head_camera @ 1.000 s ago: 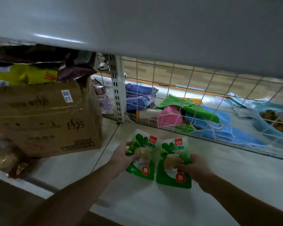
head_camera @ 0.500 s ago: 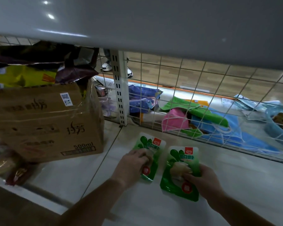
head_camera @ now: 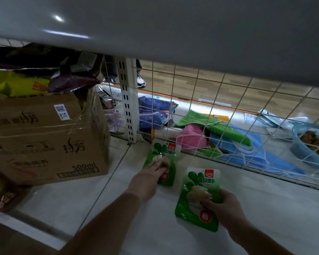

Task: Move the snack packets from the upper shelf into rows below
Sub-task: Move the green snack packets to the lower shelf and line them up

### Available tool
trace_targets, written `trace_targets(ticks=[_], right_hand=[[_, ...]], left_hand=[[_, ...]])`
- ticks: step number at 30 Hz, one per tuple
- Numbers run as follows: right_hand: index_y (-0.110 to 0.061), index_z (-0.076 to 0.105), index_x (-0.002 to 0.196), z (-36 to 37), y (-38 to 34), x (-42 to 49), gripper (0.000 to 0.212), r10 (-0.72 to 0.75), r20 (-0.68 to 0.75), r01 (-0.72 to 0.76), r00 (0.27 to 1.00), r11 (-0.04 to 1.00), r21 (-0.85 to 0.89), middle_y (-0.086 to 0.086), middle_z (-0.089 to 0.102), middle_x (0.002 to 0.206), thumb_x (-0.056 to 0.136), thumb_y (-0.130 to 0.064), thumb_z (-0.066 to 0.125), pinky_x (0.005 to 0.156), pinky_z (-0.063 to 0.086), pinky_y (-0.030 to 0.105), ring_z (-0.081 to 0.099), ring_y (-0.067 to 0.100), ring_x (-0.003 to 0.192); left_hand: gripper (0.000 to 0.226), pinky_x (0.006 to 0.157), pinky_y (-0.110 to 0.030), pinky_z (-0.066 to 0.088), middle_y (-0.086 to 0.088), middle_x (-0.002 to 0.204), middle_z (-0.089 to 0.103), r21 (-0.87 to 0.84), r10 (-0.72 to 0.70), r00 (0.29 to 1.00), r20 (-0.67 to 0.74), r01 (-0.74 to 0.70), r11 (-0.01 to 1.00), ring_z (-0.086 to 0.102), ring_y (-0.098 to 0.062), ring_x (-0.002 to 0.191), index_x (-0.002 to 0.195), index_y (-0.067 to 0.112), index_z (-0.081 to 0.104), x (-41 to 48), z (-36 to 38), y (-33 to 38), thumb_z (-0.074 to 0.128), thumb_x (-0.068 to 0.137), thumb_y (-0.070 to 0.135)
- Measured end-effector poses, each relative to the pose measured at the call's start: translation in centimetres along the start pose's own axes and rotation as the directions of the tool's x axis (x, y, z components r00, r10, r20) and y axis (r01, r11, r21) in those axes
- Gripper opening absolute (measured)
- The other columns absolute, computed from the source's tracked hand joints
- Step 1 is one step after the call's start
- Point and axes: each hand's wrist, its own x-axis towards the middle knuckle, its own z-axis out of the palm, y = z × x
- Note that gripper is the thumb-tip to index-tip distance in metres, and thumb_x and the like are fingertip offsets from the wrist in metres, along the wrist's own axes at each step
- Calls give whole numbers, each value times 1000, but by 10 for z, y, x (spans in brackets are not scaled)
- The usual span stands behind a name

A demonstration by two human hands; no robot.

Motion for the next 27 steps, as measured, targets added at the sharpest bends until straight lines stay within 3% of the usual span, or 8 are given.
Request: trace_targets(ticks=[10, 14, 16, 19, 27], right_hand=[[-13, 64, 110, 2, -5, -2, 31, 4, 7, -4, 1000, 1000, 29, 13, 73, 98, 82, -2, 72, 69, 62, 40, 74, 27, 83], [-13, 66, 106, 12, -20, -1, 25, -70, 10, 68, 998, 994, 83, 11, 75, 95, 84, -2, 70, 64, 60, 34, 75, 23, 80], [-14, 67, 107, 25, -28, 2, 27, -112, 16, 110, 994, 990, 93, 10, 75, 95, 83, -1, 71, 67, 60, 34, 75, 22, 81], [-17, 66, 106, 59, -41, 11, 28, -136, 16, 134, 991, 984, 114, 4, 74, 94, 83, -3, 73, 65, 58, 29, 73, 19, 83], [-28, 58, 98, 137, -57, 44, 30, -176, -65, 180, 982, 981, 70, -5, 65, 93, 83, -10, 76, 70, 54, 25, 65, 15, 88]], left_hand=[[84, 124, -37, 17, 15, 165, -4, -69, 7, 1000, 1, -6, 998, -3, -10, 152, 155, 39, 18, 3, -2, 5, 45, 92, -10], [75, 123, -29, 14, 12, 165, 9, -143, -48, 992, -114, 31, 989, 8, -8, 152, 155, 32, 23, 1, -10, 8, 43, 95, -7], [71, 121, -26, 18, 13, 165, 14, -174, -85, 981, -172, 55, 983, 14, -7, 150, 155, 33, 23, -1, -13, 0, 41, 97, -3], [65, 122, -33, 24, 11, 163, 20, -231, -165, 964, -206, 116, 966, 20, -10, 149, 154, 30, 28, -12, -17, -12, 41, 98, 0], [62, 123, -26, 13, 11, 163, 21, -227, -148, 955, -255, 90, 970, 16, -6, 149, 156, 27, 24, -42, -19, -37, 38, 101, 2]])
